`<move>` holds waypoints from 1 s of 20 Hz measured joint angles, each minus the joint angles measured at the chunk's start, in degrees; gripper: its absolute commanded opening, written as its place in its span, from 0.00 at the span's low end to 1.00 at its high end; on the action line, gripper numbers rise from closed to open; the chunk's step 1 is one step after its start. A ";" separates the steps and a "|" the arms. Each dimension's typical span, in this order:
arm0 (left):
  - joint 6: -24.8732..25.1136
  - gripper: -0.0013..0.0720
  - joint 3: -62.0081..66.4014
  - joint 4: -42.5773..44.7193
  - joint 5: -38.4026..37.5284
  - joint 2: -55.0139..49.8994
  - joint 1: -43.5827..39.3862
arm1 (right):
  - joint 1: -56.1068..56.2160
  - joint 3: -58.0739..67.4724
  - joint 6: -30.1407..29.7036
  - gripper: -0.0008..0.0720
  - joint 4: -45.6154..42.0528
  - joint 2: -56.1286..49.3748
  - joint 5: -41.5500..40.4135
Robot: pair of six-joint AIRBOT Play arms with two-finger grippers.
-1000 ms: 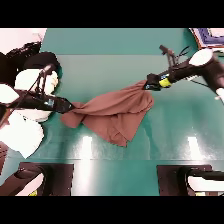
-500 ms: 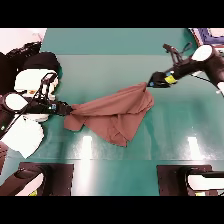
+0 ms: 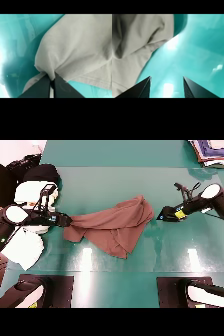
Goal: Fold the shirts.
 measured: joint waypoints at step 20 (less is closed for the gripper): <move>-3.67 0.70 3.15 2.10 -1.95 0.00 0.39 | 5.38 -2.25 -3.48 0.03 8.79 -7.43 -12.35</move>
